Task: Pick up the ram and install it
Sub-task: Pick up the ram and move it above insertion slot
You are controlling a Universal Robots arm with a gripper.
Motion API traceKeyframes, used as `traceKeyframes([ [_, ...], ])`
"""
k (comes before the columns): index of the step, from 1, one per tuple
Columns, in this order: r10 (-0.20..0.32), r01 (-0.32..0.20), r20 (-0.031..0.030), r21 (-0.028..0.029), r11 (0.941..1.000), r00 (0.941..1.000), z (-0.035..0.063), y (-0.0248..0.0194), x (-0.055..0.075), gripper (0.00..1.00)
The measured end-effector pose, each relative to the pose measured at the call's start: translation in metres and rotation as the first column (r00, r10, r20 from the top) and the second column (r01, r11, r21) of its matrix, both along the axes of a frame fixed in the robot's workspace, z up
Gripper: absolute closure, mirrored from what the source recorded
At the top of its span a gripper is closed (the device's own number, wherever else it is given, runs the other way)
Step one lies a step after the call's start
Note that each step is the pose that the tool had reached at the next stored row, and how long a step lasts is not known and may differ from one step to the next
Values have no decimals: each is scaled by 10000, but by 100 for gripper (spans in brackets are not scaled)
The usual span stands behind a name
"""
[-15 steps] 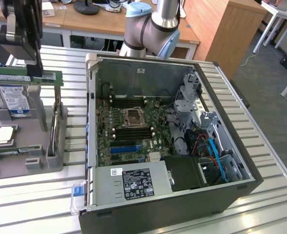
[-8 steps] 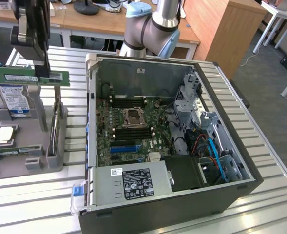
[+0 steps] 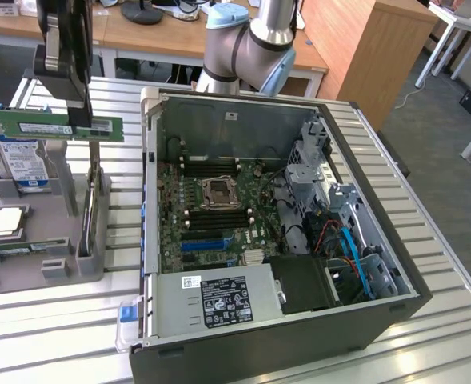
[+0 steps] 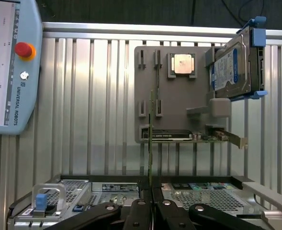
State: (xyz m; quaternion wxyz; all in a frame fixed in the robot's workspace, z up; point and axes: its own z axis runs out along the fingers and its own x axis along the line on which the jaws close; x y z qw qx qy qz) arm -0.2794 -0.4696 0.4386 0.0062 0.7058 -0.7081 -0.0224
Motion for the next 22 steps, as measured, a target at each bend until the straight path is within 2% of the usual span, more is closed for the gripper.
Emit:
traceKeyframes([
  [13,1,-1,-54,0,10000,10000,0,0,264,88],
  [22,-1,1,-113,1,10000,9999,0,0,557,88],
])
